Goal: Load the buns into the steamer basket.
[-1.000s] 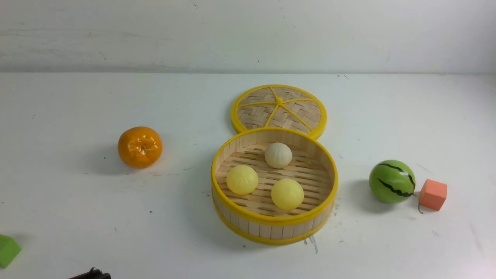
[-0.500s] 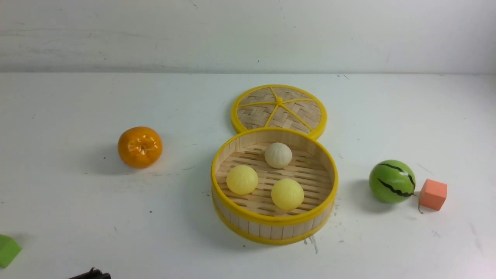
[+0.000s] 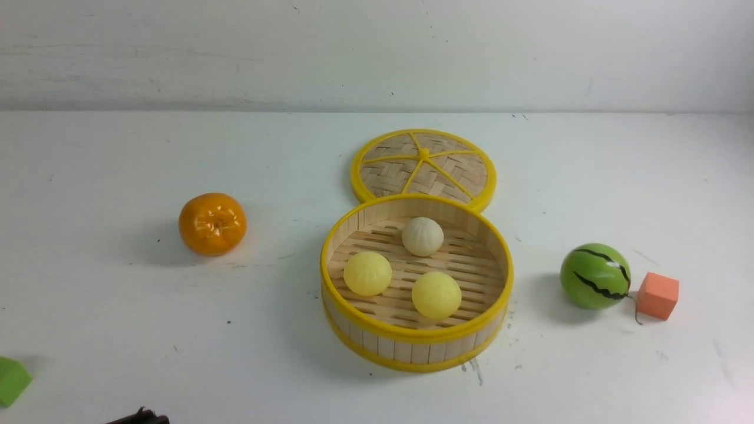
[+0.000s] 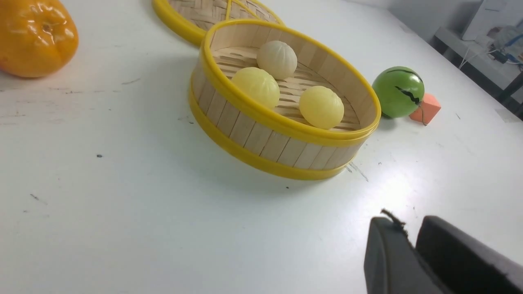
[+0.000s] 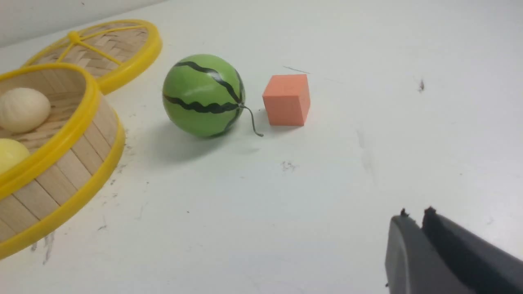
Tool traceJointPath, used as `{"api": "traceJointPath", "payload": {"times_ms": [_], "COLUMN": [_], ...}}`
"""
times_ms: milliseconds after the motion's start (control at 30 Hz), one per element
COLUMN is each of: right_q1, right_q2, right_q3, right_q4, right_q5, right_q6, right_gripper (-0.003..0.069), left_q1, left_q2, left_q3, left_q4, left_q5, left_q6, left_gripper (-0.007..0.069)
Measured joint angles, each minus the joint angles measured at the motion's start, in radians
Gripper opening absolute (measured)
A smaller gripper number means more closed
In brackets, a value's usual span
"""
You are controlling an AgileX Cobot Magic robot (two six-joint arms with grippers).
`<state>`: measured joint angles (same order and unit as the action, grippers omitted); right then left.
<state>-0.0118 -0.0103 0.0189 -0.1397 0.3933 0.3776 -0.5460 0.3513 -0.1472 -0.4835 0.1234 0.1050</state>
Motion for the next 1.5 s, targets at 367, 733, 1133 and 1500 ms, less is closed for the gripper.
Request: {"api": "traceJointPath", "payload": {"times_ms": [367,733,1133,1500], "right_q1": [0.000,-0.007,-0.007,-0.007], "right_q2": [0.000,0.000,0.000,0.000], "right_q3": [0.000,0.000,0.000,0.000], "right_q4": [-0.005,0.140,0.161,0.164], "right_q5": [-0.006,-0.007,-0.007,-0.007], "right_q6": [-0.010,-0.236,-0.243,-0.243], "right_gripper": [0.0052,0.0053,0.0067,0.0073], "left_q1": [0.000,0.000,0.000,0.000], "left_q2": [0.000,0.000,0.000,-0.001], "left_q3": [0.000,0.000,0.000,0.013], "left_q4": [0.000,0.000,0.000,0.003], "left_q5": [0.000,0.000,0.000,-0.033], "left_q6": [0.000,0.000,0.000,0.002], "left_gripper": [0.0112,0.0123,0.0134,0.0144]}}
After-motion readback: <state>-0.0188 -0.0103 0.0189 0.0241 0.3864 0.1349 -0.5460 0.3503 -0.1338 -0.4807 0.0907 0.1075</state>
